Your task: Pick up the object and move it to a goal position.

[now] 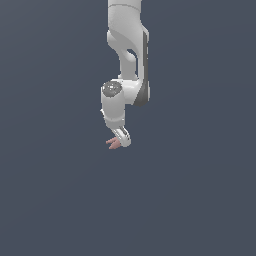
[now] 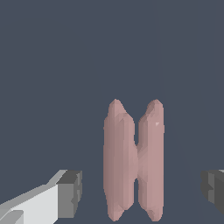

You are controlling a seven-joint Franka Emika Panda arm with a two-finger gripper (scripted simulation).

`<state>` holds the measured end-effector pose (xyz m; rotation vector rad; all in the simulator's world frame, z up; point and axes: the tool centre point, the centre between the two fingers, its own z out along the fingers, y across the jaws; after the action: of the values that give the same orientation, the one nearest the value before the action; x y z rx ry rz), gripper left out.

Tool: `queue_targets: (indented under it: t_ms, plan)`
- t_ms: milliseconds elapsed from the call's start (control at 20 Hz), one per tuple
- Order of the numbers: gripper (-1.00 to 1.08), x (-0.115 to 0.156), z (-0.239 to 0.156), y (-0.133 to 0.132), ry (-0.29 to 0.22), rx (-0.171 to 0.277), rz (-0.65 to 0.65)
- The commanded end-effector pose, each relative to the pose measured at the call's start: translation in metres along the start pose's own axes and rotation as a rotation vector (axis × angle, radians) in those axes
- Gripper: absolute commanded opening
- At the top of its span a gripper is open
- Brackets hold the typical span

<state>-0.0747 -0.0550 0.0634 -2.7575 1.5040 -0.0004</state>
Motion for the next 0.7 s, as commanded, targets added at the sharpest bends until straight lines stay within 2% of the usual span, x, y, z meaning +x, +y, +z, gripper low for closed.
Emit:
queue_targets:
  t_ms: [0,350,650]
  plan:
    - [1.0,0.0,0.007,0.001,0.0,-0.001,0.001]
    - [1.0,-0.001,0.037,0.001,0.0,-0.001,0.004]
    - [1.0,-0.001,0.047,0.001,0.0,-0.001,0.005]
